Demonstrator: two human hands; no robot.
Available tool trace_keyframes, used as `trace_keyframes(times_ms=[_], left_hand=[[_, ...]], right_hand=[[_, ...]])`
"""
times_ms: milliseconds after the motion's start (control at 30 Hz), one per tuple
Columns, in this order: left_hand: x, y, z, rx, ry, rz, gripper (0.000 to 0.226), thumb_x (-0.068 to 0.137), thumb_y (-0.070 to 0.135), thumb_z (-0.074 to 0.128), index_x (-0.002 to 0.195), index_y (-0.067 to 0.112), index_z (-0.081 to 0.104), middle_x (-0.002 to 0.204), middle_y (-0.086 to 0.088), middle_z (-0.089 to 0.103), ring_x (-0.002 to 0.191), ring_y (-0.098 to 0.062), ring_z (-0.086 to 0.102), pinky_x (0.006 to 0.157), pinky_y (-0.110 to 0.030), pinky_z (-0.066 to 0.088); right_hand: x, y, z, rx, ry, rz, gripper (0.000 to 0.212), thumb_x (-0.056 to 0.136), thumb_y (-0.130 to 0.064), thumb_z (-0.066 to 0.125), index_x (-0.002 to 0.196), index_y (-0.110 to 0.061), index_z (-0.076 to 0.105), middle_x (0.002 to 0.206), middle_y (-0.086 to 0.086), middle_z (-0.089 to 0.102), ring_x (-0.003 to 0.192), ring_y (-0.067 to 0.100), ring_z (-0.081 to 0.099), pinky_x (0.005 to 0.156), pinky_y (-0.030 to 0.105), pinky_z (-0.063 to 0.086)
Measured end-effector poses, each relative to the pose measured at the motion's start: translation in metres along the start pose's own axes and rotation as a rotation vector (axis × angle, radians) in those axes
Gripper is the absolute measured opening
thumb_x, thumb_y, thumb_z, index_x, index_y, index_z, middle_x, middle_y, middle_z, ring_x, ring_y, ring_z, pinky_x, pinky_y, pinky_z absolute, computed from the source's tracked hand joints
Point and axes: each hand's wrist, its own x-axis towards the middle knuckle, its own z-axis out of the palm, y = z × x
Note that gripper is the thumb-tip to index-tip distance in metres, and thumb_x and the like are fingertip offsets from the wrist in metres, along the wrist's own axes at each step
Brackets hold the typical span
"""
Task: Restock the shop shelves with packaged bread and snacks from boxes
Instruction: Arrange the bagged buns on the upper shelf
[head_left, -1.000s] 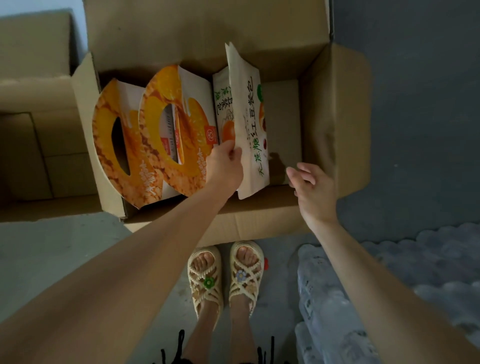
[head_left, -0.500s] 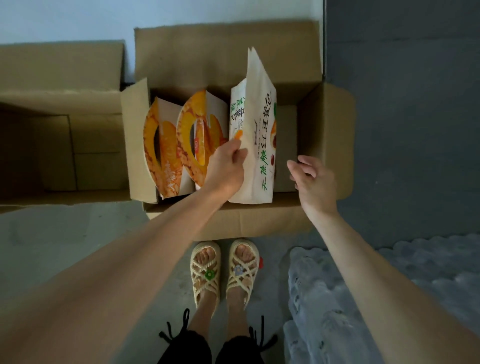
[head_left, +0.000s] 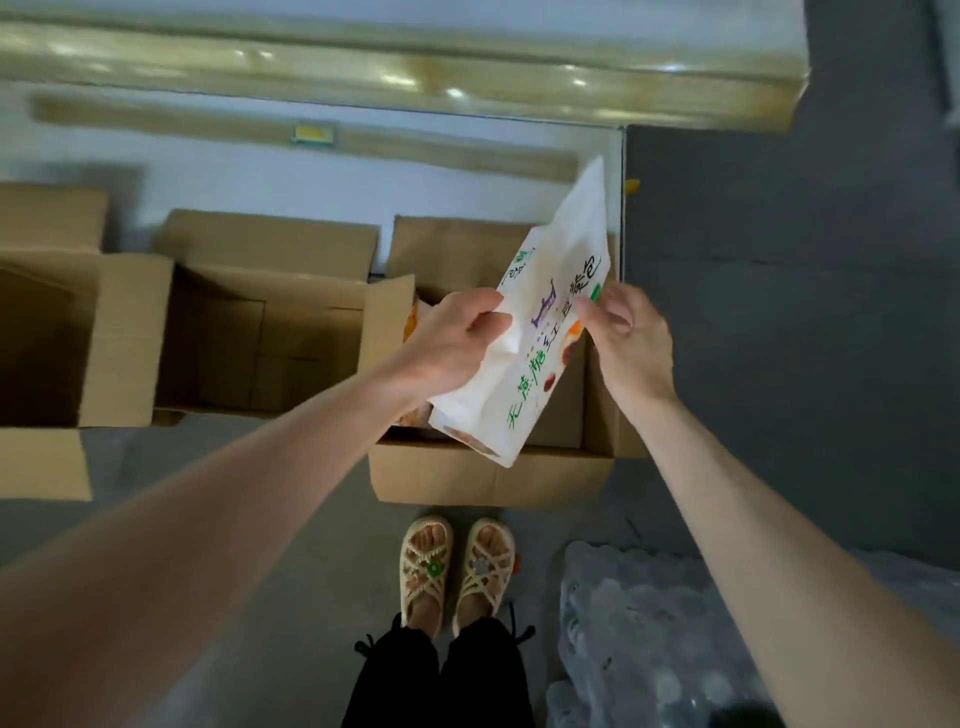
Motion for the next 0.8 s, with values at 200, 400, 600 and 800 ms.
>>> trace_keyframes(times_ms=[200,400,600,800], left_hand=[[-0.07,0.064,-0.074,0.151,-0.052,0.129,0.025,0.103,0.015,0.043,0.093,-0.003,0.057,0.08,-0.007,0.055,0.068,-0.012,0.049,0.059,-0.023,0.035],[-0.133,0.147,-0.154,0.353,-0.009,0.304,0.032,0.1,0.009,0.048,0.068,0.009,0.042,0.065,0.003,0.036,0.058,-0.006,0.031,0.055,-0.019,0.027],[-0.212,0.225,-0.233,0.522,0.073,0.452,0.028,0.099,0.011,0.052,0.073,0.001,0.049,0.064,0.0,0.039,0.058,-0.004,0.033,0.057,-0.019,0.03],[-0.276,0.296,-0.292,0.574,0.21,0.533,0.026,0.098,0.005,0.052,0.073,-0.002,0.055,0.067,-0.002,0.046,0.057,0.002,0.041,0.058,-0.013,0.033]], right_hand=[[-0.034,-0.103,-0.019,-0.048,-0.074,-0.135,0.083,0.083,-0.046,0.07,0.15,-0.02,0.028,0.145,-0.007,0.047,0.131,0.005,0.046,0.108,0.031,0.04],[-0.064,-0.23,-0.039,-0.016,-0.178,-0.221,0.085,0.085,-0.034,0.072,0.153,-0.022,0.022,0.149,-0.001,0.043,0.129,0.016,0.046,0.094,0.026,0.042],[-0.111,-0.343,-0.062,-0.014,-0.206,-0.34,0.057,0.081,-0.024,0.076,0.132,-0.011,0.053,0.097,-0.003,0.066,0.083,0.007,0.064,0.06,0.01,0.048],[-0.153,-0.43,-0.081,0.003,-0.278,-0.433,0.023,0.075,-0.022,0.08,0.097,-0.018,0.072,0.091,-0.006,0.076,0.089,0.014,0.072,0.087,0.034,0.055]])
